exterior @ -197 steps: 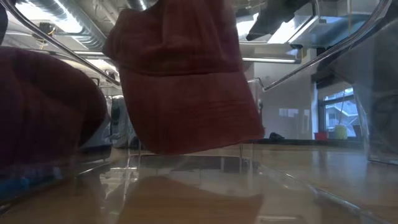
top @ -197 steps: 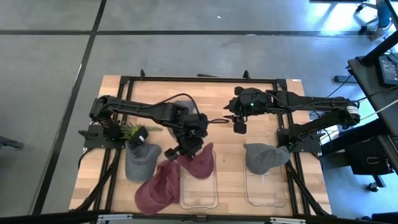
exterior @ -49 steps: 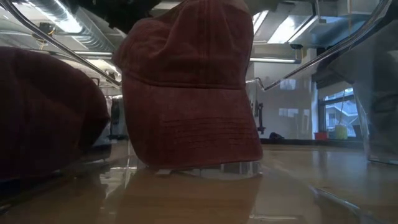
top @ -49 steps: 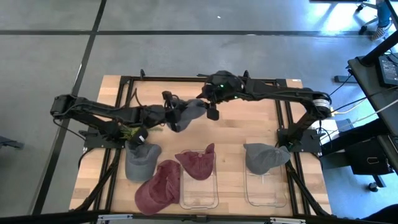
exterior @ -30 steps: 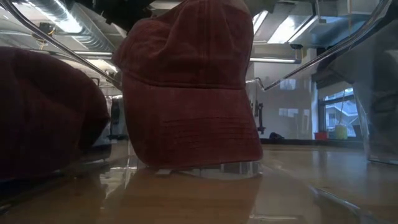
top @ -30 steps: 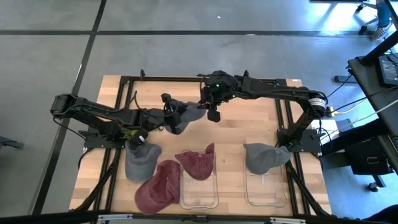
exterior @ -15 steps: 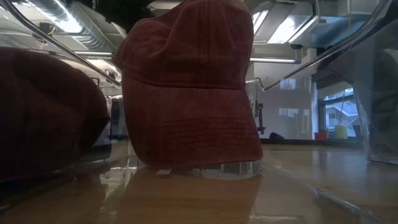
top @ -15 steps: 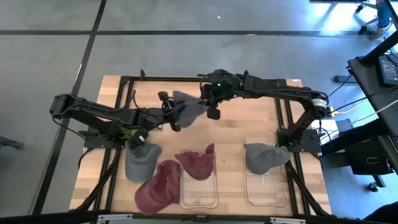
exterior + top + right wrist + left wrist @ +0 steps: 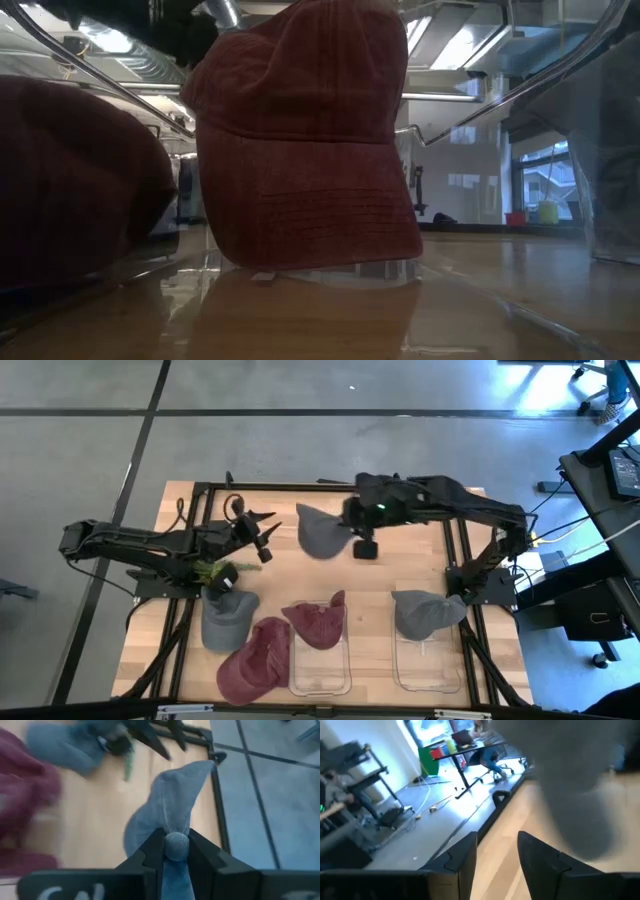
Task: Pick & Place hat
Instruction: Put the top gray cap into the right transparent bin
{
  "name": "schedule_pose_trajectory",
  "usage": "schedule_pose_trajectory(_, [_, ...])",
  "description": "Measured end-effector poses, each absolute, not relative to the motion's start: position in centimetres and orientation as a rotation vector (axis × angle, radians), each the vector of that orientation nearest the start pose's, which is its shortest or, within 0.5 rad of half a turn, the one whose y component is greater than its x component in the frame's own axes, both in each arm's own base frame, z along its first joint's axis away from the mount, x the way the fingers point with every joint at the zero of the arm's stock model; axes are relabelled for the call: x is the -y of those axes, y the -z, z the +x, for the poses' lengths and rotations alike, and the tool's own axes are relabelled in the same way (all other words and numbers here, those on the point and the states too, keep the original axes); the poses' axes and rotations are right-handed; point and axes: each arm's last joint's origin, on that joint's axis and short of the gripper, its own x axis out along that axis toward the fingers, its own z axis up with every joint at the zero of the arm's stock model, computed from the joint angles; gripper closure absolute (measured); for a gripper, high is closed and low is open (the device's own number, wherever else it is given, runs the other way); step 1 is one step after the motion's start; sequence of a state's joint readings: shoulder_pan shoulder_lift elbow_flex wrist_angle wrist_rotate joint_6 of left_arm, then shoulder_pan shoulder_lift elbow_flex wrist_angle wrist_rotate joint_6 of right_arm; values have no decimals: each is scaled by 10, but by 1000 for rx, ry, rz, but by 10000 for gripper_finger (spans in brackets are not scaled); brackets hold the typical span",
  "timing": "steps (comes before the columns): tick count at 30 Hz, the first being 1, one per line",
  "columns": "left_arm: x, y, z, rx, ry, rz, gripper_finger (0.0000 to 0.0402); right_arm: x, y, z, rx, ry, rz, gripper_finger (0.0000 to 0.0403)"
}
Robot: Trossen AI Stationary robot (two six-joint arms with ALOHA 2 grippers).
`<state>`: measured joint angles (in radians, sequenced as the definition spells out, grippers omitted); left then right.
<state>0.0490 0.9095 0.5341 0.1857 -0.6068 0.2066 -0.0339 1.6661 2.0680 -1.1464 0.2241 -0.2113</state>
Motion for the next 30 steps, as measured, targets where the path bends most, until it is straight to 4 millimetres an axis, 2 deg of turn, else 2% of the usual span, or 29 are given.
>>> schedule_pose_trajectory(3, [-29, -260, 191, -220, -633, 181, 267, -6, -474, 299, -746, 143, -182, 341])
schedule_pose_trajectory(6, [-30, -260, 191, -208, -602, 154, 268, -27, -485, 280, -778, 112, -104, 341])
schedule_pose_trajectory(14, [-31, -257, 194, -222, -555, 150, 267, -80, -487, 248, -884, 52, 75, 341])
schedule_pose_trajectory(19, [-31, -258, 194, -219, -555, 149, 269, -107, -491, 231, -865, 19, 155, 341])
schedule_pose_trajectory(30, [-31, -257, 194, -224, -556, 139, 269, -162, -494, 189, -863, -130, 186, 341])
